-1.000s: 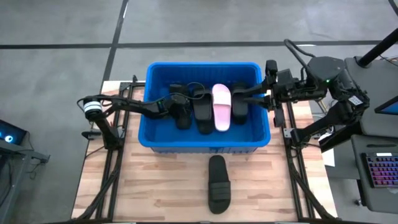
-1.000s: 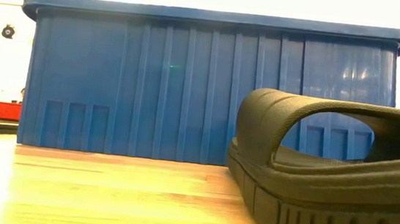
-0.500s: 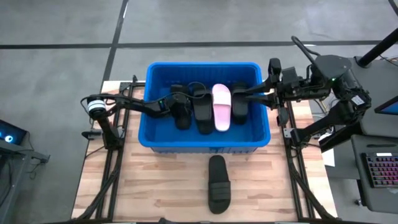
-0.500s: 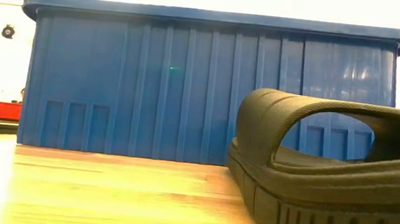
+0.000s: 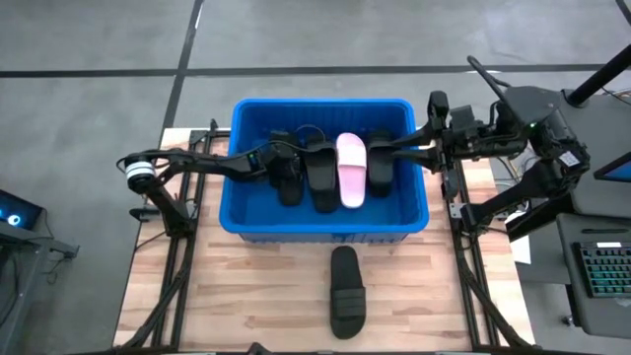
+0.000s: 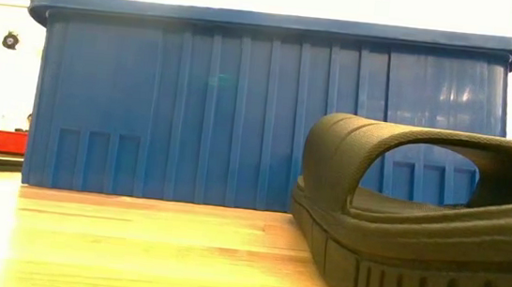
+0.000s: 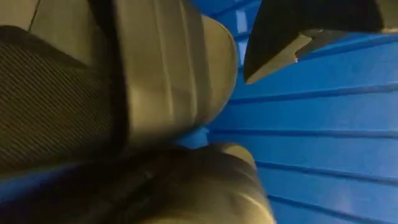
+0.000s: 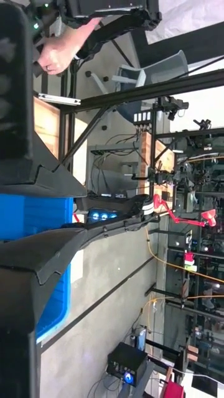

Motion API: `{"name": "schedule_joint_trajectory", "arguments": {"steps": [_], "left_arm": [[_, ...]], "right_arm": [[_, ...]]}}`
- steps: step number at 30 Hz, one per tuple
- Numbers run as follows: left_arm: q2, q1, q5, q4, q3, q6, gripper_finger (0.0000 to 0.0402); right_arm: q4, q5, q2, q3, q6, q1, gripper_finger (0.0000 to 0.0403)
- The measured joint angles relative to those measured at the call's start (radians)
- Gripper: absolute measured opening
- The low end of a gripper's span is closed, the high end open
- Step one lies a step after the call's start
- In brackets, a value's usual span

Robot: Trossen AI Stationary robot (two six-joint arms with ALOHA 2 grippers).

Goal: Pick and place slides into bin
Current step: Put the black slide into the bin

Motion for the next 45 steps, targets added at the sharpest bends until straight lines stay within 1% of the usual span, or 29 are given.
{"name": "schedule_joint_trajectory", "arguments": {"steps": [4, 6, 10, 14, 17, 20, 22, 25, 28, 29, 33, 36, 39, 45], "left_arm": [[-0.035, 0.0, 0.006, -0.114, 0.03, -0.004, 0.034], [-0.06, -0.008, 0.003, -0.14, 0.046, -0.034, 0.034], [-0.138, -0.035, 0.004, -0.205, 0.094, -0.137, 0.0341], [-0.244, -0.075, 0.014, -0.268, 0.151, -0.281, 0.0341], [-0.327, -0.115, 0.056, -0.297, 0.196, -0.372, 0.0341], [-0.406, -0.158, 0.089, -0.3, 0.233, -0.436, 0.0341], [-0.451, -0.187, 0.118, -0.298, 0.252, -0.47, 0.0341], [-0.509, -0.232, 0.181, -0.299, 0.269, -0.532, 0.0341], [-0.556, -0.273, 0.293, -0.3, 0.277, -0.659, 0.0341], [-0.567, -0.285, 0.349, -0.3, 0.281, -0.717, 0.0341], [-0.584, -0.333, 0.58, -0.3, 0.294, -0.959, 0.0341], [-0.574, -0.373, 0.735, -0.3, 0.307, -1.125, 0.0341], [-0.542, -0.426, 0.795, -0.298, 0.324, -1.267, 0.0341], [-0.423, -0.542, 0.802, -0.296, 0.347, -1.448, 0.0341]], "right_arm": [[0.0, 0.0, -0.001, 0.0, 0.001, 0.0, 0.0079], [0.0, 0.0, -0.001, 0.0, 0.004, 0.0, 0.0076], [0.001, 0.0, -0.001, 0.0, 0.003, 0.0, 0.0072], [0.016, 0.011, 0.002, 0.0, 0.004, 0.0, 0.0074], [0.042, 0.08, 0.012, 0.001, 0.006, 0.0, 0.0074], [0.053, 0.08, 0.034, 0.001, 0.004, -0.001, 0.0074], [0.052, 0.07, 0.051, 0.0, 0.036, 0.0, 0.0074], [0.051, 0.017, 0.087, 0.001, 0.02, 0.0, 0.0073], [0.051, -0.006, 0.126, 0.0, -0.032, 0.002, 0.0073], [0.052, -0.002, 0.139, 0.0, -0.022, 0.002, 0.0073], [0.055, 0.0, 0.163, -0.001, 0.139, 0.002, 0.0073], [0.046, 0.0, 0.164, -0.001, 0.166, 0.005, 0.0073], [0.029, 0.0, 0.161, -0.001, 0.168, 0.019, 0.0072], [-0.119, 0.001, 0.128, 0.002, 0.16, 0.024, 0.0074]]}}
